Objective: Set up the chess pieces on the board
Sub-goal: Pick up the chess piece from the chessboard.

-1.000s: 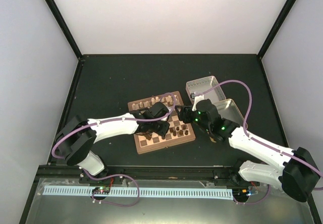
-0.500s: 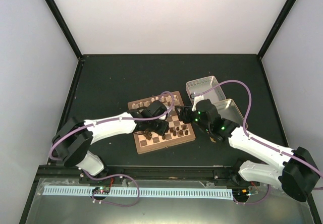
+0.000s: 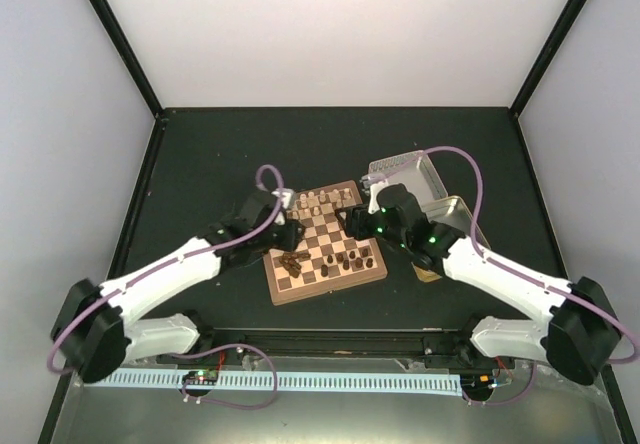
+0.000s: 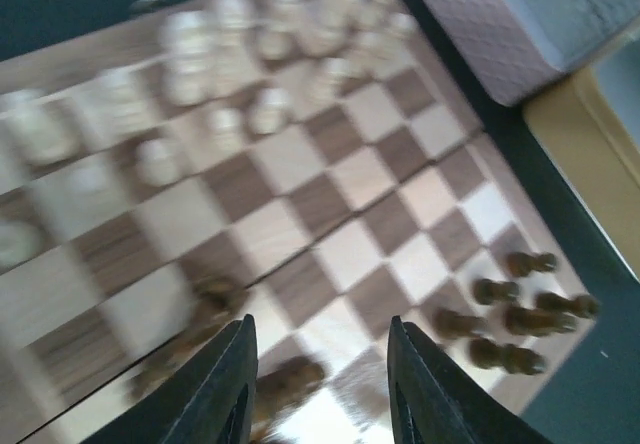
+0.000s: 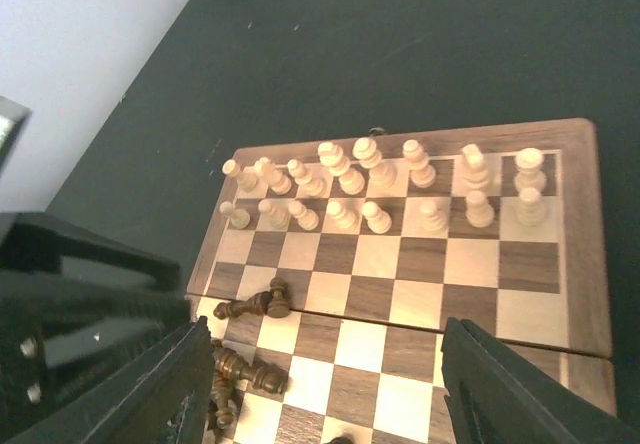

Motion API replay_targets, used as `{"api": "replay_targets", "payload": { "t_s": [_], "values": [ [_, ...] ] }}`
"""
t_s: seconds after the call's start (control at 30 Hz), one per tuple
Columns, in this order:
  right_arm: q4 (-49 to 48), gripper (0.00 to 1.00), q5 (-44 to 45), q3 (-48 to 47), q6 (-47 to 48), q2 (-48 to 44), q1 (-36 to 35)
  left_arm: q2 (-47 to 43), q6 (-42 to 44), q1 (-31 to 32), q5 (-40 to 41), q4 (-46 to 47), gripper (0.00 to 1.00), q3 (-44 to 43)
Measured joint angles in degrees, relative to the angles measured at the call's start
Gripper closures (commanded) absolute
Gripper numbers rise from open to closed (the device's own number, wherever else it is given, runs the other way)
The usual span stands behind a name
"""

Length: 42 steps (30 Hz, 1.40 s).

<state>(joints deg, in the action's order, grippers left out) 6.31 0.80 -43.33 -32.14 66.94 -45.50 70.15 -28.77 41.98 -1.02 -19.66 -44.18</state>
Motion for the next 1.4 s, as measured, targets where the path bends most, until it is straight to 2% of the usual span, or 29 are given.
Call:
{"api": "replay_targets", "payload": {
  "t_s": [0.17,0.3,0.4,0.57,0.93,1.4],
  "values": [
    [2.5,0.41,-4.4,-6.0,2.7,8.4,-0.1,-11.8,-4.5,-8.2,1.6,0.7,0.56,10.1],
    [5.6,0.48,-6.7,-11.1,5.2,16.1,-1.4,-19.7,-6.5,-12.1,2.3,0.4,0.50,16.0],
    [9.5,0.54,-7.9,-16.1,8.6,22.0,-3.9,-25.1,-7.6,-14.1,2.5,0.5,0.46,19.1],
    [15.6,0.64,-9.0,-24.0,15.0,29.4,-8.4,-31.5,-8.8,-17.7,1.7,0.4,0.46,21.9],
    [21.3,0.61,-11.5,-29.3,27.6,38.4,-10.7,-30.9,-10.1,-23.0,-7.1,1.4,0.46,23.5],
    [23.0,0.74,-13.8,-32.0,38.4,40.4,-10.7,-26.3,-10.7,-23.6,-11.5,3.7,0.47,23.5]
  ]
}}
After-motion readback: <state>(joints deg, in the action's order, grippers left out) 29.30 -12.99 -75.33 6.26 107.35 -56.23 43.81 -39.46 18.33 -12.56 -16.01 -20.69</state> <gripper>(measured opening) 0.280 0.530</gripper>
